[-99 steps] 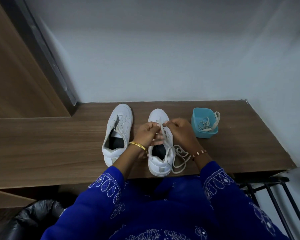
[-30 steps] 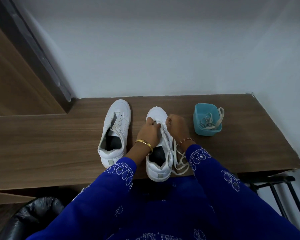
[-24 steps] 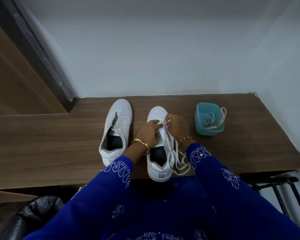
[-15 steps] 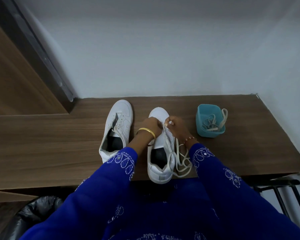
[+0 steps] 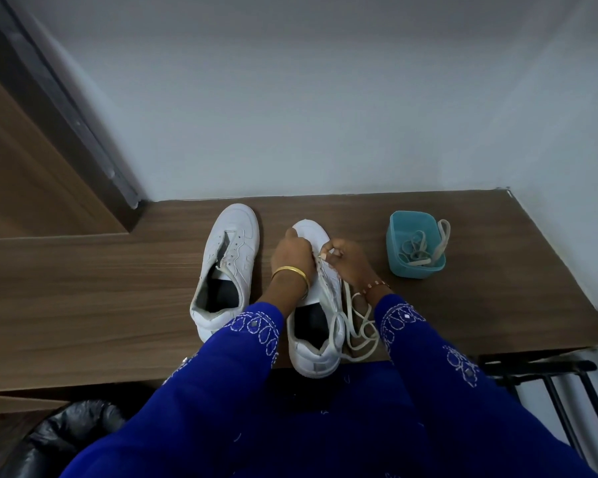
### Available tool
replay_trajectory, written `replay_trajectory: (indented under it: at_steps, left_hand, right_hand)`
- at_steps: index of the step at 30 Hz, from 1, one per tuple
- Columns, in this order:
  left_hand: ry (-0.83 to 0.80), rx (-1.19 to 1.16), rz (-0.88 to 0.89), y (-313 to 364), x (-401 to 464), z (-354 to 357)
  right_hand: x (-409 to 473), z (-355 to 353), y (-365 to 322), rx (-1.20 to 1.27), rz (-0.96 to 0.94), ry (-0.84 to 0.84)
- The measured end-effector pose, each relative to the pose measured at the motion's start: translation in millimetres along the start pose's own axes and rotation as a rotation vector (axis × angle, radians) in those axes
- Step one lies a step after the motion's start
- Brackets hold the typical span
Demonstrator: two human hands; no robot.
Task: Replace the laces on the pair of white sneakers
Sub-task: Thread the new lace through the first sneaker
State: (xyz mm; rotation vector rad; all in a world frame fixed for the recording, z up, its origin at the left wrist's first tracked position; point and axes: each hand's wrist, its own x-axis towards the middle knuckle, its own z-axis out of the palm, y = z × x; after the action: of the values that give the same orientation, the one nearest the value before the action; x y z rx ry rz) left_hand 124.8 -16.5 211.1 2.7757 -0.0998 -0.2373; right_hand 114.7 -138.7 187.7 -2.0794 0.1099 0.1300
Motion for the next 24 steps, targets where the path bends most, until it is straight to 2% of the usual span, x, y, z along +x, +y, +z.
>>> replay_trajectory:
  at_steps: [5, 10, 14, 19, 21, 24]
  left_hand:
    - [0.007, 0.015, 0.053, -1.1, 1.7, -2.8]
    - [0.089, -0.109, 0.067, -7.8, -0.7, -0.5]
    - [0.104, -0.445, -0.08, -16.2, -0.2, 0.9]
    - [-0.069, -1.423, -0.449, -25.0, -1.7, -16.7]
    - [-0.106, -1.627, -0.415, -22.3, -9.2, -28.6]
    - [-0.155, -1.728, -0.299, -14.2, -19.5, -40.7]
  right_hand:
    - [-5.0, 1.9, -1.1, 0.003, 0.006, 0.088]
    - [-9.4, 3.1, 1.9, -0.195, 0.064, 0.106]
    - [-13.6, -2.8, -1.4, -0.189, 0.154, 0.059]
    - [-11.9, -2.4, -8.0, -0.268, 0.188, -0.012]
    - [-13.1, -0.3, -7.7, -0.325, 0.209, -0.012]
    - [-16.6, -3.2, -10.1, -0.359, 0.201, -0.022]
